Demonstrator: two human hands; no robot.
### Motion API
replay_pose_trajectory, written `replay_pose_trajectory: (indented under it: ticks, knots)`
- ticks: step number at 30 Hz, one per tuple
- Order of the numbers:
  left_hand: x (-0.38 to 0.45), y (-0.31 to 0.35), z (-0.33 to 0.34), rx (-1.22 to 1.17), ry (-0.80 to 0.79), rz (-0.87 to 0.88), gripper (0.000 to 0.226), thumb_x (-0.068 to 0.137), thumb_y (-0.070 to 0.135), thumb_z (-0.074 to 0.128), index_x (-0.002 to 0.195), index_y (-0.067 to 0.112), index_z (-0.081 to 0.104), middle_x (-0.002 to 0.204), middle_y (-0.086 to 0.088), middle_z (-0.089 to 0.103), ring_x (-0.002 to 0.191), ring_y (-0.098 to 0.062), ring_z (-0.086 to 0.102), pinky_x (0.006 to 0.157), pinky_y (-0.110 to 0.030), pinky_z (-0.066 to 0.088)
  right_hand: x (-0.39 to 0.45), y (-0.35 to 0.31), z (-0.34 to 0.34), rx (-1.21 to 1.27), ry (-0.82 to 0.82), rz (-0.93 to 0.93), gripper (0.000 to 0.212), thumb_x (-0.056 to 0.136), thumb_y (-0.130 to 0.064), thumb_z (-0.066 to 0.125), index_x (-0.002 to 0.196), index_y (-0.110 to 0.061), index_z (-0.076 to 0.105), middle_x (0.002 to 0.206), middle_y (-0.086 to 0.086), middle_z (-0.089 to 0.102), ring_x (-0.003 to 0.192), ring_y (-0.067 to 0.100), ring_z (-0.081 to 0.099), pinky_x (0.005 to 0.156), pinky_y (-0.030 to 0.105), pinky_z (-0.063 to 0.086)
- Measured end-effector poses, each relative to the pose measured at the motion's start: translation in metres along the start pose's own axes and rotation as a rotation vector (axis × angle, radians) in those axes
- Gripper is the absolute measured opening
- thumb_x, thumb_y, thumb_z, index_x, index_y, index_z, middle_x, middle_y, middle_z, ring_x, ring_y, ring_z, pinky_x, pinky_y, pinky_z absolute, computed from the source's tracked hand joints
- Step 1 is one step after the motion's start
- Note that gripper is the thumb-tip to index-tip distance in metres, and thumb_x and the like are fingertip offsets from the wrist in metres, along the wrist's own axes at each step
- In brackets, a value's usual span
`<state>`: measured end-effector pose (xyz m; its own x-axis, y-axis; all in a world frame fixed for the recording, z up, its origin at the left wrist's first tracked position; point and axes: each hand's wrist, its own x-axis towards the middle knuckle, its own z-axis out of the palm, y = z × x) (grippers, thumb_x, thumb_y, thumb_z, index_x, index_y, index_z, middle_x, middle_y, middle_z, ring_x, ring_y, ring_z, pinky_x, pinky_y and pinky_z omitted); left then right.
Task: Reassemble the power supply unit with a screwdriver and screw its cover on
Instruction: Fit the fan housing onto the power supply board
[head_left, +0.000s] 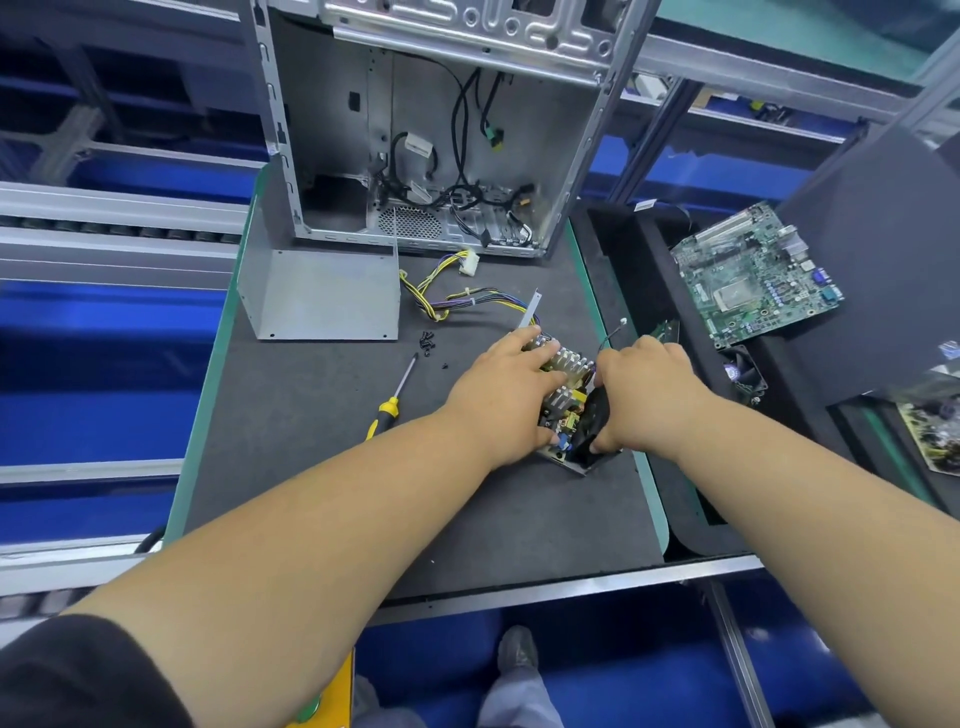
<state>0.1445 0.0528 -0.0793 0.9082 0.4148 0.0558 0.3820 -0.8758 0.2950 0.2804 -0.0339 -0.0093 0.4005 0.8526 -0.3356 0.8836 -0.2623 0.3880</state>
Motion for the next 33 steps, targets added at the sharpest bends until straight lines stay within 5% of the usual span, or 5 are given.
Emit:
replay_pose_trajectory:
  ticks: [19,24,29,33]
  knots:
    - [0.000,-0.001,0.000,0.008,0.002,0.003,0.073,0.078,0.057,0.070,0.143,0.030,0.046,0.161,0.008,0.021,0.149,-0.018,0.004,0.113,-0.039,0.027,0.011,0.001,-0.003,-0.077,-0.173,-0.081,0.049,0.056,-0.056,0.063,0.090,-0.024,0.049,0.093,-0.004,0.056,0.106,0.023,0.045,0.093,0.041,0.025]
    - [-0.001,-0.003,-0.001,0.028,-0.015,0.021,0.074,0.079,0.058,0.067,0.144,0.032,0.043,0.161,0.009,0.019,0.149,-0.017,0.003,0.113,-0.041,0.028,0.011,0.022,-0.014,0.204,-0.330,-0.150,0.085,0.062,-0.079,0.068,0.134,-0.037,0.048,0.128,-0.003,0.053,0.128,0.025,0.032,0.105,0.043,0.028]
    - [-0.001,-0.003,-0.007,0.104,-0.074,0.034,0.074,0.085,0.056,0.059,0.150,0.031,0.034,0.163,0.008,0.015,0.150,-0.018,0.000,0.120,-0.039,0.009,0.025,0.070,-0.019,0.684,-0.040,-0.231,0.023,0.096,-0.034,0.054,0.116,-0.041,0.063,0.128,-0.005,0.054,0.129,0.020,0.039,0.108,0.044,0.032]
    - [0.000,0.008,-0.019,0.076,-0.071,-0.038,0.053,0.098,0.036,0.045,0.149,0.028,0.037,0.161,0.009,0.023,0.149,-0.018,0.007,0.120,-0.040,-0.007,0.034,0.090,-0.014,0.701,-0.107,-0.381,0.035,0.095,-0.009,0.050,0.103,-0.039,0.068,0.114,-0.019,0.061,0.114,0.006,0.054,0.095,0.026,0.038]
